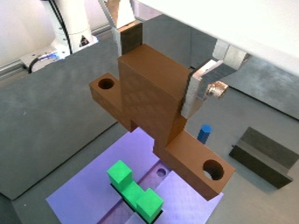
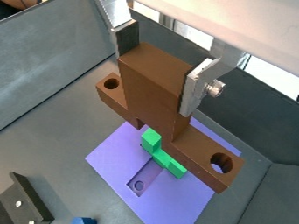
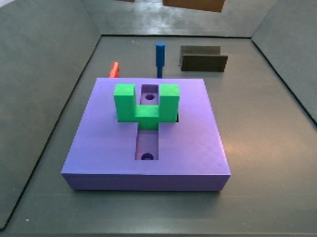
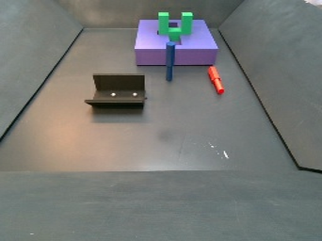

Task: Pick up the brown object. Move up. Place the brown object on the fixture. Regrasp the brown object. Move to above the board. Insert the brown object.
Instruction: Insert the brown object.

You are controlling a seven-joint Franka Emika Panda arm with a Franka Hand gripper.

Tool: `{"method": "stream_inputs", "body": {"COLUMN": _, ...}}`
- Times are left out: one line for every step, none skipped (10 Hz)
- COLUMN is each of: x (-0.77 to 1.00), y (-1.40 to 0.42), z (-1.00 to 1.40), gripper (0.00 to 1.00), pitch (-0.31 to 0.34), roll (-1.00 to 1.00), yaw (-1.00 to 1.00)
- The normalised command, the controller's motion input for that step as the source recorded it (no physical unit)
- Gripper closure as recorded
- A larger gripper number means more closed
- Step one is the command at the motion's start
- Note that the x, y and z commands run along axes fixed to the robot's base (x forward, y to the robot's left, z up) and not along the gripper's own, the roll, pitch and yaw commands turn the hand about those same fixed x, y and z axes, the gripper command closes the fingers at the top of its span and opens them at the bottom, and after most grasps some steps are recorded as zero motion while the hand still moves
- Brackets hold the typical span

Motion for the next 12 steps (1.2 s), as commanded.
{"method": "stream_inputs", "body": {"x": 0.0, "y": 0.0, "z": -0.05, "gripper": 1.0, "pitch": 0.0, "roll": -0.07, "yaw": 0.0}}
{"method": "stream_inputs", "body": {"x": 0.0, "y": 0.0, "z": -0.1, "gripper": 1.0, "pitch": -0.047, "roll": -0.21, "yaw": -0.17}}
{"method": "stream_inputs", "body": {"x": -0.17, "y": -0.02, "z": -0.15, "gripper": 1.0, "pitch": -0.157, "roll": -0.31, "yaw": -0.63}}
{"method": "stream_inputs", "body": {"x": -0.15, "y": -0.07, "z": -0.15, "gripper": 1.0, "pitch": -0.271, "roll": -0.33, "yaw": -0.79}}
{"method": "stream_inputs", "body": {"x": -0.14, "y": -0.06, "z": -0.15, "gripper": 1.0, "pitch": -0.284, "roll": -0.31, "yaw": -0.81}}
{"method": "stream_inputs", "body": {"x": -0.13, "y": -0.06, "z": -0.15, "gripper": 1.0, "pitch": -0.291, "roll": -0.3, "yaw": -0.83}}
{"method": "stream_inputs", "body": {"x": -0.12, "y": -0.05, "z": -0.16, "gripper": 1.0, "pitch": -0.333, "roll": -0.32, "yaw": -0.82}}
{"method": "stream_inputs", "body": {"x": -0.11, "y": -0.05, "z": -0.16, "gripper": 1.0, "pitch": -0.329, "roll": -0.31, "yaw": -0.83}}
{"method": "stream_inputs", "body": {"x": -0.1, "y": -0.04, "z": -0.15, "gripper": 1.0, "pitch": -0.32, "roll": -0.3, "yaw": -0.83}}
{"method": "stream_inputs", "body": {"x": -0.07, "y": -0.04, "z": -0.12, "gripper": 1.0, "pitch": -0.291, "roll": -0.29, "yaw": -0.85}}
{"method": "stream_inputs", "body": {"x": 0.0, "y": -0.02, "z": -0.03, "gripper": 1.0, "pitch": -0.211, "roll": -0.25, "yaw": -0.9}}
{"method": "stream_inputs", "body": {"x": 0.0, "y": -0.01, "z": 0.0, "gripper": 1.0, "pitch": -0.161, "roll": -0.23, "yaw": -0.93}}
